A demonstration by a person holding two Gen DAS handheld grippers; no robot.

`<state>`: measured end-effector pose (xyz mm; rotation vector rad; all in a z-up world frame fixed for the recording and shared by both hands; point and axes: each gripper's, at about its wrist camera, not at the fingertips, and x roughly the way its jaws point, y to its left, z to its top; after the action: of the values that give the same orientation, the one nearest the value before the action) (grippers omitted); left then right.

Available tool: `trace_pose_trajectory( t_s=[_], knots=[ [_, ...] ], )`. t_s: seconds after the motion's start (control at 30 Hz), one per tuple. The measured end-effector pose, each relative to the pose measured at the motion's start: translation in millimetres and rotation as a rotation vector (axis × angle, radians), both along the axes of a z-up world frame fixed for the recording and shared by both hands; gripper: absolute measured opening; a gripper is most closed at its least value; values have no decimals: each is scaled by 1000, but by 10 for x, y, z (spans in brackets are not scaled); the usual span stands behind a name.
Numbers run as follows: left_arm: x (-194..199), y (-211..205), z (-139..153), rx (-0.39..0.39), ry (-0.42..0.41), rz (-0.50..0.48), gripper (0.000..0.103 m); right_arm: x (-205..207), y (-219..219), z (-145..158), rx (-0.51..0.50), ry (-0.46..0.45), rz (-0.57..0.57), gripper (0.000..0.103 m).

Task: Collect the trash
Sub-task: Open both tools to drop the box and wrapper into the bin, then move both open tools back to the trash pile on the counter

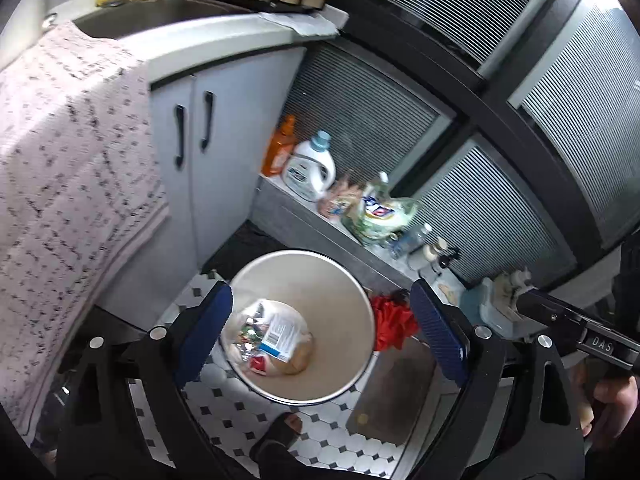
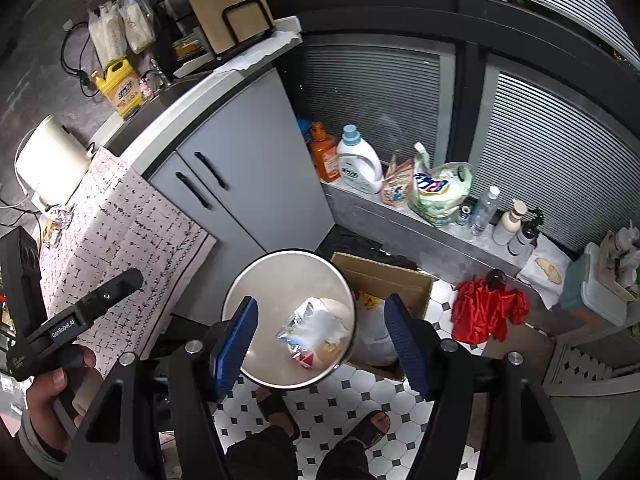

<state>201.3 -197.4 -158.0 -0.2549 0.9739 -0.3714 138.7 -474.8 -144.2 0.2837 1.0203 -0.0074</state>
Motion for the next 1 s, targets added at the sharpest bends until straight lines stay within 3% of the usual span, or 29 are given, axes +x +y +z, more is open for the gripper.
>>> trace_pose_trajectory(
  t_s=[0.5,0.73,1.0],
  knots=[
    [-68,1213,399,55,-67,215,94,541,1061,215,39,-56,184,69],
    [-110,1840,559,60,-102,310,95,789,1698,391,38,-112,272,94],
    [-93,2631,670,66,-127,421,95,1072,2408,499,56,-135,338,95]
  ],
)
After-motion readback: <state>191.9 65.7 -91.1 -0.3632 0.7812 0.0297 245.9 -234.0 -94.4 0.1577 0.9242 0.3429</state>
